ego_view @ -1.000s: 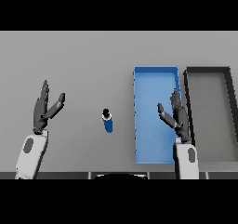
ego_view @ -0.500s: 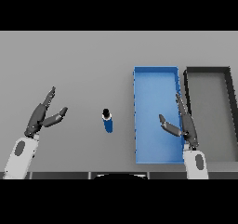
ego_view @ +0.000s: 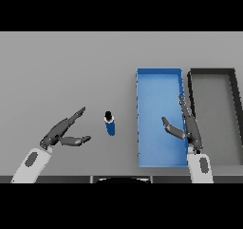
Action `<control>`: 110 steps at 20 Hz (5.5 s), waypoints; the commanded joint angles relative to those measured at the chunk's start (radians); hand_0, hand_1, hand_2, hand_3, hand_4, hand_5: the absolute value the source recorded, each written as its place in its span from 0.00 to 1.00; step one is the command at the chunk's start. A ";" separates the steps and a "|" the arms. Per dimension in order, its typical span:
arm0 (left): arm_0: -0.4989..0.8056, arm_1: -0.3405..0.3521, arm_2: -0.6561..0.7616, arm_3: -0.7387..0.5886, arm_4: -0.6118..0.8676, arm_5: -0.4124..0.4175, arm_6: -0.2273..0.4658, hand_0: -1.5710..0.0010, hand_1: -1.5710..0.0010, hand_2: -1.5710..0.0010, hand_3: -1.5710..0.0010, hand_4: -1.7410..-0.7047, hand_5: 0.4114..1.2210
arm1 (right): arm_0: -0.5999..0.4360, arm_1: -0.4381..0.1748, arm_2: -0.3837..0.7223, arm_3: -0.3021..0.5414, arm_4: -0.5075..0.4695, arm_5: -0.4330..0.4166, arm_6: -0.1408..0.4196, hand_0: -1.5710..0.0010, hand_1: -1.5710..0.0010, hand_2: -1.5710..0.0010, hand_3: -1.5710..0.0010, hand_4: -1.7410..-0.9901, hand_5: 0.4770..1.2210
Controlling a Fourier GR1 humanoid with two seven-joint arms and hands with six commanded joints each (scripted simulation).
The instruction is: Pick up the blue pipe and place it into the blue bin.
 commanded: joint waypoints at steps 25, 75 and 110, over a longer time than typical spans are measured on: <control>-0.205 -0.402 -0.125 0.323 -0.131 0.070 -0.055 1.00 0.97 0.90 0.92 0.54 0.17 | 0.008 -0.003 -0.017 0.001 -0.009 -0.002 0.004 1.00 1.00 1.00 1.00 0.70 0.24; -0.230 -0.590 -0.053 0.057 -0.239 -0.060 0.021 0.00 0.00 0.00 0.00 0.26 1.00 | -0.081 -0.102 0.133 -0.448 -0.271 0.194 0.443 1.00 1.00 0.95 1.00 0.61 0.11; -0.198 -0.660 0.039 0.050 -0.249 -0.181 0.078 0.00 0.00 0.00 0.09 0.01 1.00 | -0.611 0.012 0.378 -0.184 -0.354 0.244 0.476 0.03 0.03 0.03 0.06 0.03 0.90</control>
